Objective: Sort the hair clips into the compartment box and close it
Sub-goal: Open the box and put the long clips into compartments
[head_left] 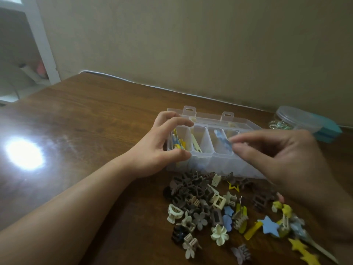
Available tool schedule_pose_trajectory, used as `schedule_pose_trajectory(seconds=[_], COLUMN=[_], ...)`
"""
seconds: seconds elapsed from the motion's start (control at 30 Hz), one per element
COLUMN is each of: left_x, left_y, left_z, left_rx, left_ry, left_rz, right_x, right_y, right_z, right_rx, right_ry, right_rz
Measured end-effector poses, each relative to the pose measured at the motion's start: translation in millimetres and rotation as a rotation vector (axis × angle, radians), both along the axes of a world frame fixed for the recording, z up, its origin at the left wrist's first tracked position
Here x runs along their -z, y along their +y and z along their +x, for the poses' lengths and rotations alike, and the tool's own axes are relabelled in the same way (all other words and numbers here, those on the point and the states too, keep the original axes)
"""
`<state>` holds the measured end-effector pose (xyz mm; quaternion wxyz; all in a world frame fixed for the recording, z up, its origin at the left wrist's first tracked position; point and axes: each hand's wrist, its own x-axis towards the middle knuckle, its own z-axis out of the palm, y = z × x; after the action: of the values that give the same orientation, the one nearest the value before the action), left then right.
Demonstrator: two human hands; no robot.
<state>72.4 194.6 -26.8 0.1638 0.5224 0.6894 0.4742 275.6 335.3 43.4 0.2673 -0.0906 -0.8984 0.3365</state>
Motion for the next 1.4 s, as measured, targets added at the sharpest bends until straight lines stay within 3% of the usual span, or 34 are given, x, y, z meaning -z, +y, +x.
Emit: schedule_pose_trajectory(seconds=[0.07,0.17,0.27,0.4,0.47,0.6,0.73,1.23,1.4], left_x=[0,0,0,0,1,2,1,1,1], left_y=[0,0,-1,0,0,1,0,0,0], left_z=[0,-1,-1,-1,-1,-1,-1,-1,-1], left_rx=[0.002,0.001,-0.002,-0.002,-0.001,-0.002,0.001,0.002,0.001], left_ry=[0.000,0.005,0.003,0.014,0.015,0.011,0.005,0.008,0.010], left_rz=[0.000,-0.004,-0.001,0.000,0.002,0.003,0.009,0.002,0.004], right_x=[12,18,14,27,32,24,20,14,8], right_y=[-2,-3,-8,-11,-11,-18,-21,-23,-13], right_z=[-14,-17,-6,-5,-8,-14,-19,-14,-7], right_rx=[0.070,0.022,-0.077,-0.062,-0.021,0.042,0.045,0.104,0.153], right_ry=[0.040,-0.034,-0.048,-0.403,-0.447,-0.460,-0.606,-0.843,-0.751], right_rz=[0.088,0.261,0.285,0.590,0.648,0.563,0.481,0.444,0.385])
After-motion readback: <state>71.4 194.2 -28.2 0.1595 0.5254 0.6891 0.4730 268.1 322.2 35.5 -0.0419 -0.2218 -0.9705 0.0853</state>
